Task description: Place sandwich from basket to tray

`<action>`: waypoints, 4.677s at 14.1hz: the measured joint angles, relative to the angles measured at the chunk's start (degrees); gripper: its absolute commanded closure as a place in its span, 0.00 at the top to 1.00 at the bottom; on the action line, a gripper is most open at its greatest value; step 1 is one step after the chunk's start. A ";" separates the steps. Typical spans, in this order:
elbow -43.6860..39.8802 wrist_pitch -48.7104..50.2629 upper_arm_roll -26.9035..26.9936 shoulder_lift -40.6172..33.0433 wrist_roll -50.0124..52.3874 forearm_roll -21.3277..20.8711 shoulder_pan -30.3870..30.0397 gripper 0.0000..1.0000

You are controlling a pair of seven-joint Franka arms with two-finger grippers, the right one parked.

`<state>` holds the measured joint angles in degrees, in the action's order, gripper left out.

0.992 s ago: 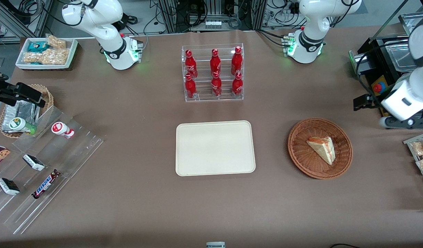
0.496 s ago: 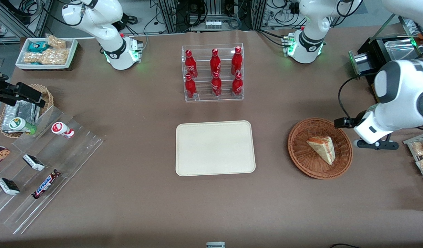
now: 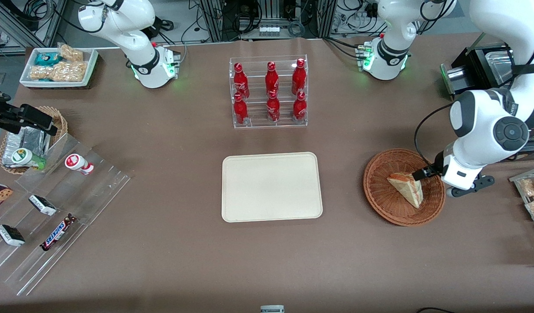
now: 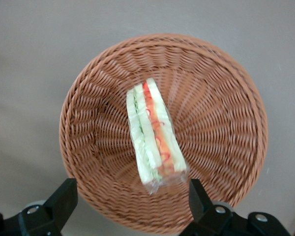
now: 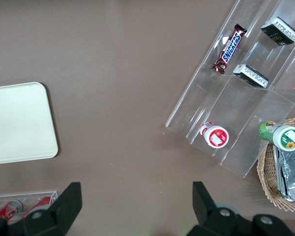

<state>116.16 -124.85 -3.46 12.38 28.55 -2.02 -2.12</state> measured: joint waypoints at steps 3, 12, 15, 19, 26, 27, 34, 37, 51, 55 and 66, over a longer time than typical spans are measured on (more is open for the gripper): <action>0.66 -3.01 -0.02 1.48 12.06 0.01 0.02 1.00; 2.22 -10.11 -0.50 7.01 26.84 0.24 1.48 0.11; 2.15 -10.13 -0.52 7.30 27.64 0.25 2.00 0.05; -2.23 -3.34 -0.71 6.89 27.60 0.25 3.07 0.05; -9.18 3.40 -1.43 6.66 27.64 1.59 16.04 0.06; -9.85 3.35 -1.56 7.04 27.64 1.81 18.69 0.07; -23.08 -1.24 -1.88 19.62 27.88 2.05 35.71 0.09; -27.89 -4.49 -1.87 25.49 27.63 2.03 39.81 0.09; -33.81 -1.17 -1.34 23.63 24.52 2.02 41.54 1.00; -34.22 10.10 -0.25 16.21 24.52 1.85 40.31 1.00; -14.66 14.85 0.58 -1.52 0.89 1.59 19.28 1.00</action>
<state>101.50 -110.00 -2.88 10.87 29.44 -0.43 17.17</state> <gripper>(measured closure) 0.000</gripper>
